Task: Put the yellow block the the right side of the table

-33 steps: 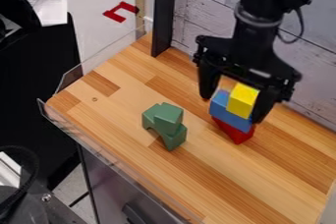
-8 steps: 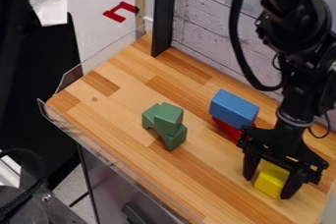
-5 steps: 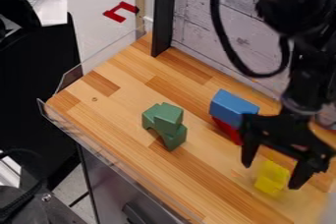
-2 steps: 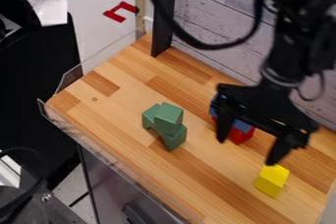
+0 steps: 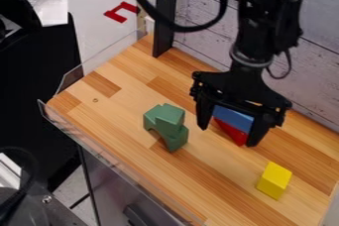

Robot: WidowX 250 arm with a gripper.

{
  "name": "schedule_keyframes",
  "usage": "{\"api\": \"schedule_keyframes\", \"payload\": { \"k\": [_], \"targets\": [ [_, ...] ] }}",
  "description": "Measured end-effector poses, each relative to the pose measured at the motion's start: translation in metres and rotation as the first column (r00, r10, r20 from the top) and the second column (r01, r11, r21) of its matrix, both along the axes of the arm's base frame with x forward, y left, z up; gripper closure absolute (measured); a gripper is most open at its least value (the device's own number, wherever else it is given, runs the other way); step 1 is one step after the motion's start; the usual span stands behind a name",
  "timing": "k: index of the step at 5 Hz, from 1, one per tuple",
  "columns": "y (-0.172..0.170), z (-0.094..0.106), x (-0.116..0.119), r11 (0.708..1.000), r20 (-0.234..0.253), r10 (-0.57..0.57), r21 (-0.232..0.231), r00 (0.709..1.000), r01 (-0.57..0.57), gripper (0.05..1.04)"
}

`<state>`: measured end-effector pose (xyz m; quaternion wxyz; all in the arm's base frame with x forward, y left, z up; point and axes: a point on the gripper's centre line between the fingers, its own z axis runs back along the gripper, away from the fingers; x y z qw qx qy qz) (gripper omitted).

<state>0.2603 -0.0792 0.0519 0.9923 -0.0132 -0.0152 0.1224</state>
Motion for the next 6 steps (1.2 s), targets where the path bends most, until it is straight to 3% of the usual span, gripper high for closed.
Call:
{"api": "schedule_keyframes", "payload": {
  "k": [1, 6],
  "targets": [
    [0.0018, -0.0040, 0.0027, 0.999, 0.000, -0.029, -0.017, 1.000, 0.029, 0.085],
    [0.0030, -0.0040, 0.0031, 0.999, 0.000, -0.036, -0.017, 0.999, 0.036, 0.085]
  ]
}}
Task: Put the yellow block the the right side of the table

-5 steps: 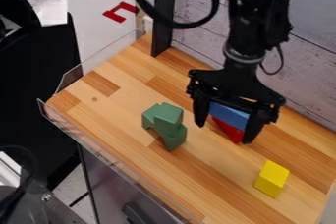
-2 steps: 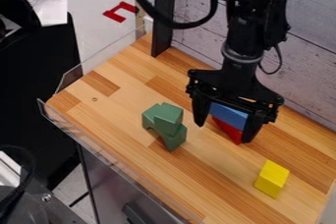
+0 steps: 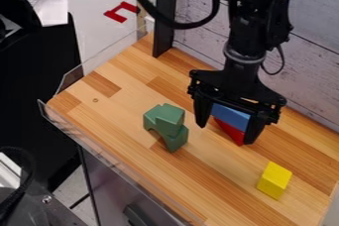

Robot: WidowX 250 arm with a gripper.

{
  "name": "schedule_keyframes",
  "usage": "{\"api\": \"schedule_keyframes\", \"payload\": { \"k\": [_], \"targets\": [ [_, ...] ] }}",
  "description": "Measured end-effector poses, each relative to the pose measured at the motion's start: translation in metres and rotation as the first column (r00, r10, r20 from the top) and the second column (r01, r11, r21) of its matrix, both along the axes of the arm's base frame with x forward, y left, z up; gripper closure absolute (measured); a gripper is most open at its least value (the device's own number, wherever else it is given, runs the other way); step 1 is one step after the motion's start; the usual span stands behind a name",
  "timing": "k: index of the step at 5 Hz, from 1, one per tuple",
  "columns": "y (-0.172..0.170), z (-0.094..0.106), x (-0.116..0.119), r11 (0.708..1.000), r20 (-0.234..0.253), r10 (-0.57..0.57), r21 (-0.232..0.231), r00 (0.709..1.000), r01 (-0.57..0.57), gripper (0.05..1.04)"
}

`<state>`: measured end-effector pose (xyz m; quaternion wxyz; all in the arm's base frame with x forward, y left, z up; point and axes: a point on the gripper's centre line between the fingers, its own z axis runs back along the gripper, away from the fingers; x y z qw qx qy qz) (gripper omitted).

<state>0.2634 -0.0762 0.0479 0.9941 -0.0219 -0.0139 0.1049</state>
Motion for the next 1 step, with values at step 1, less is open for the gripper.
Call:
{"api": "schedule_keyframes", "payload": {
  "k": [1],
  "targets": [
    [0.0004, 0.0000, 0.0001, 1.000, 0.000, 0.003, 0.000, 1.000, -0.003, 0.085]
  ]
}}
